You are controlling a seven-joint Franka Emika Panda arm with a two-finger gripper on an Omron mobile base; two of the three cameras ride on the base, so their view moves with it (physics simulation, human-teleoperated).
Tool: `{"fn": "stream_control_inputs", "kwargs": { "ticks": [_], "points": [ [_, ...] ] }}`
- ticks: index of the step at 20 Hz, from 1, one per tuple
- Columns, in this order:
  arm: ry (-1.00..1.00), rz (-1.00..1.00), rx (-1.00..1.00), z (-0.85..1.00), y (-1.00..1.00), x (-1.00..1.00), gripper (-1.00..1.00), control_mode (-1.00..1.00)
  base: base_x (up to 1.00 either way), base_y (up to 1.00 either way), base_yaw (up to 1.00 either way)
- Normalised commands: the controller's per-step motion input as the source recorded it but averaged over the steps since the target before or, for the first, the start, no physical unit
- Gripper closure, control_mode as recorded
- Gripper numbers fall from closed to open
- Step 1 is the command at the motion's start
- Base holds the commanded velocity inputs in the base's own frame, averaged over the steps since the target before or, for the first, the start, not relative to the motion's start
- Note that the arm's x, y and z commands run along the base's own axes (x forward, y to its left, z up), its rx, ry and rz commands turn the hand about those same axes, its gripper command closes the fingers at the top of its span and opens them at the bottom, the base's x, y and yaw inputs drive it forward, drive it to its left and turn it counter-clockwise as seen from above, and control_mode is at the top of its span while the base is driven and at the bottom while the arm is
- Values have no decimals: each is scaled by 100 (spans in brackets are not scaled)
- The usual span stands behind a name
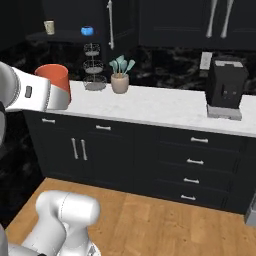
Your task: Gather all objects into one cabinet and sort the glasses and bowls to opposite sides.
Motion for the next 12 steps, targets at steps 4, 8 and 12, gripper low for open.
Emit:
{"fn": "stream_control_inputs", "kwargs": {
  "ticks": [4, 8, 12],
  "points": [
    [0, 0, 0, 0, 0, 0, 100, 100, 0, 100, 0],
    [0, 0, 0, 0, 0, 0, 100, 100, 0, 100, 0],
    [0, 0, 0, 0, 0, 0, 100, 100, 57, 98, 0]
  ]
}}
